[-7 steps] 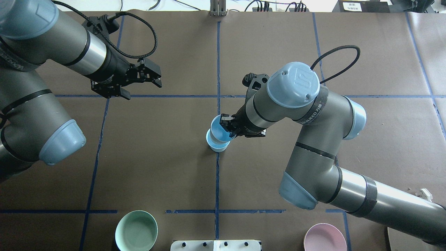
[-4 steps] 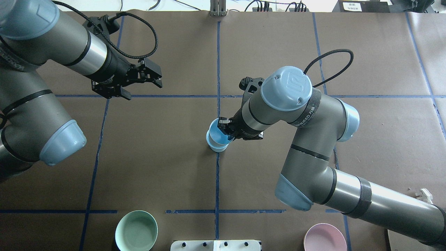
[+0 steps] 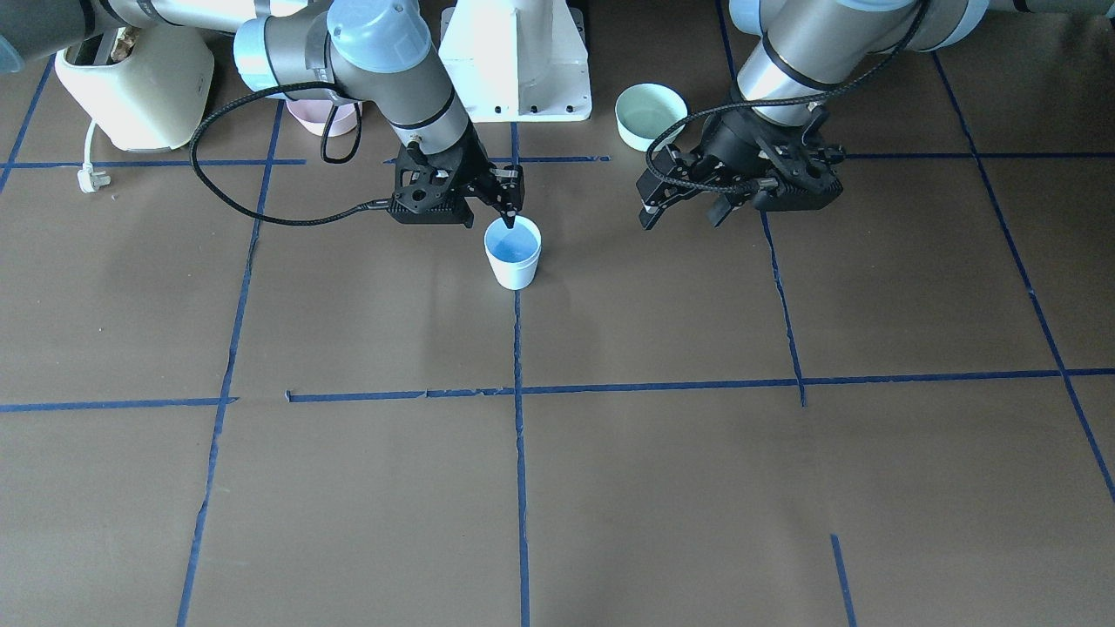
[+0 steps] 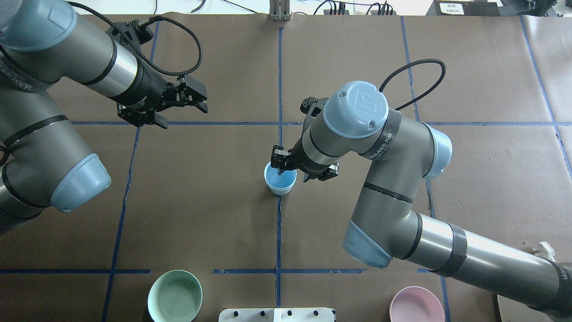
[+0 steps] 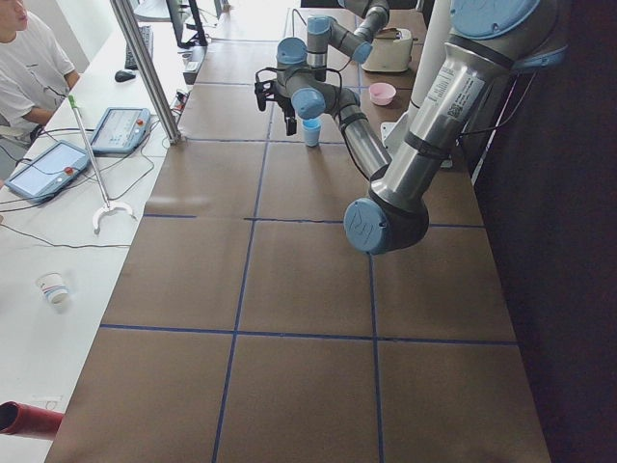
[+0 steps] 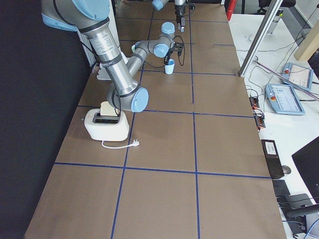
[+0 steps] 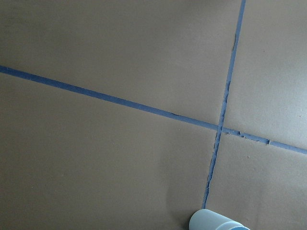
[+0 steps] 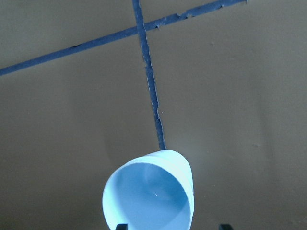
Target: Stack blue cups with both arms
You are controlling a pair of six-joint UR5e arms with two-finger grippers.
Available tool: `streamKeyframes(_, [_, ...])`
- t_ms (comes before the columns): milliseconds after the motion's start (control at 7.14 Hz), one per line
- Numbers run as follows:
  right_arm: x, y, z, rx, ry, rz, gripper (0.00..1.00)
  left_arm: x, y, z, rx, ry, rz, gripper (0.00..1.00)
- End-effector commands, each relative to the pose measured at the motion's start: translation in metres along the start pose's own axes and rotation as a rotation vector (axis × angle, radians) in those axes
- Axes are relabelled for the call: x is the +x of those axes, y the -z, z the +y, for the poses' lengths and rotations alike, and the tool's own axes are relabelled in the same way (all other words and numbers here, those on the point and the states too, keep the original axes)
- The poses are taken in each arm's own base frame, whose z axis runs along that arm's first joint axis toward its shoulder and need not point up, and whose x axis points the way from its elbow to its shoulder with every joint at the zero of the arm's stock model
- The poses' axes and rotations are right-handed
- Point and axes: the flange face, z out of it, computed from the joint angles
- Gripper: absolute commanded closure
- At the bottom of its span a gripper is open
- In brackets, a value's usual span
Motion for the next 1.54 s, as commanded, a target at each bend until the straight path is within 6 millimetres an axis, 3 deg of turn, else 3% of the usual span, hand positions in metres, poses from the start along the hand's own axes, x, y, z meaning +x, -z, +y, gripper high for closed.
streamKeyframes(0, [0.07,0.05,-0.035,0.007,-0.036,-0.005,0.0,-0.05,-0.019,-0.004,-0.013,-0.098,-0.072,0.0])
streamKeyframes(140, [0.127,0.092,-0.063,0.012,0.027,-0.006,0.0,-0.101,-0.03,-0.007,-0.036,-0.219,-0.136,0.0])
streamKeyframes(280, [0.202,0.121,-0.09,0.021,0.054,0.029,0.0,-0.156,-0.026,-0.023,-0.04,-0.318,-0.199,0.0])
streamKeyframes(420, [0.281,0.145,-0.116,0.039,0.14,0.083,0.0,-0.218,0.0,-0.055,-0.026,-0.424,-0.252,0.0])
streamKeyframes(560, [0.357,0.16,-0.139,0.048,0.237,0.153,0.0,-0.256,0.028,-0.083,-0.007,-0.489,-0.288,0.0])
streamKeyframes(700, [0.426,0.178,-0.174,0.051,0.318,0.212,0.0,-0.301,0.056,-0.114,0.008,-0.526,-0.321,0.0])
streamKeyframes(840, [0.482,0.189,-0.201,0.025,0.364,0.246,0.0,-0.346,0.076,-0.144,-0.015,-0.561,-0.327,0.0])
streamKeyframes(980, [0.546,0.206,-0.218,0.011,0.402,0.263,0.0,-0.385,0.104,-0.171,-0.021,-0.572,-0.318,0.0])
streamKeyframes(1120, [0.603,0.221,-0.233,-0.002,0.442,0.263,0.0,-0.417,0.123,-0.185,-0.034,-0.59,-0.325,0.0])
streamKeyframes(1260, [0.641,0.232,-0.239,-0.005,0.459,0.265,0.0,-0.436,0.132,-0.192,-0.037,-0.593,-0.332,0.0])
streamKeyframes(1400, [0.663,0.238,-0.24,-0.005,0.455,0.267,0.0,-0.441,0.129,-0.192,-0.054,-0.569,-0.292,0.0])
